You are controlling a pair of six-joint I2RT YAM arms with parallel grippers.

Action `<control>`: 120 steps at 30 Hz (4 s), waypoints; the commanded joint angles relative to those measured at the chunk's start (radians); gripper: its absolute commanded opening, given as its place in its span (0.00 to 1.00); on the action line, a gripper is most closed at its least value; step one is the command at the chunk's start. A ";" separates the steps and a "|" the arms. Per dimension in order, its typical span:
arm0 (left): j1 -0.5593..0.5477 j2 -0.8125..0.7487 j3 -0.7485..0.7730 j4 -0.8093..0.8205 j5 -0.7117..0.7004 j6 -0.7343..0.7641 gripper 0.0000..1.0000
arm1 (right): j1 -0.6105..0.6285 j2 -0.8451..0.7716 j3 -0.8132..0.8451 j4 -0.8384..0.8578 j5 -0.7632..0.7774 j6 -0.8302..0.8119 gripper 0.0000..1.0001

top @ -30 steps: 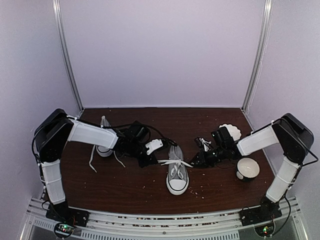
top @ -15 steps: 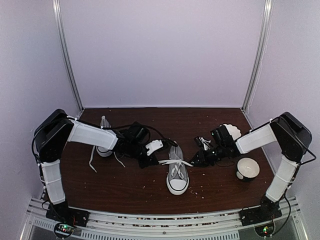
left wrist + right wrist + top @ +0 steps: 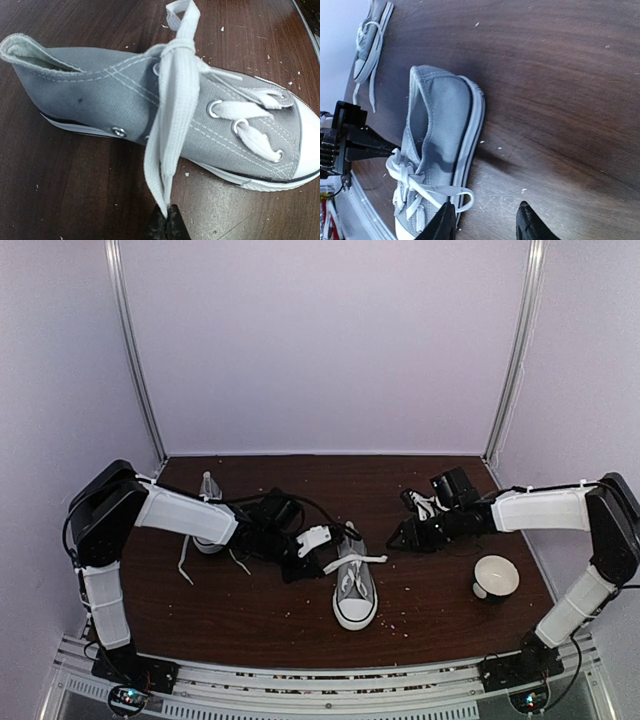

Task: Tie the shoes
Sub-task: Pull the loops with the shoelace from the shoe, then adjust the crossed shoelace on the shoelace.

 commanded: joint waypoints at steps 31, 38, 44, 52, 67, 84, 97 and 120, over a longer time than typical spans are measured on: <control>0.001 -0.011 0.011 0.009 -0.010 0.012 0.00 | 0.421 0.114 0.196 -0.128 0.445 0.131 0.25; 0.001 -0.011 0.017 0.007 -0.014 0.012 0.00 | 0.421 0.142 0.208 -0.136 0.456 0.119 0.21; 0.001 -0.011 0.019 0.003 -0.014 0.014 0.00 | 0.422 0.126 0.208 -0.147 0.461 0.109 0.00; 0.002 -0.020 0.022 0.006 -0.017 0.014 0.16 | 0.421 0.076 0.189 -0.180 0.431 0.096 0.00; 0.060 -0.078 0.144 0.021 0.221 0.060 0.51 | 0.419 0.054 0.190 -0.228 0.318 0.039 0.00; 0.056 0.258 0.443 0.006 -0.172 -0.174 0.45 | 0.421 0.017 0.130 -0.232 0.212 0.053 0.00; 0.056 0.318 0.499 -0.034 -0.180 -0.173 0.44 | 0.434 -0.069 0.009 -0.226 0.153 0.085 0.00; 0.056 0.326 0.508 -0.045 -0.191 -0.175 0.42 | 0.500 0.022 0.024 -0.102 0.096 0.119 0.00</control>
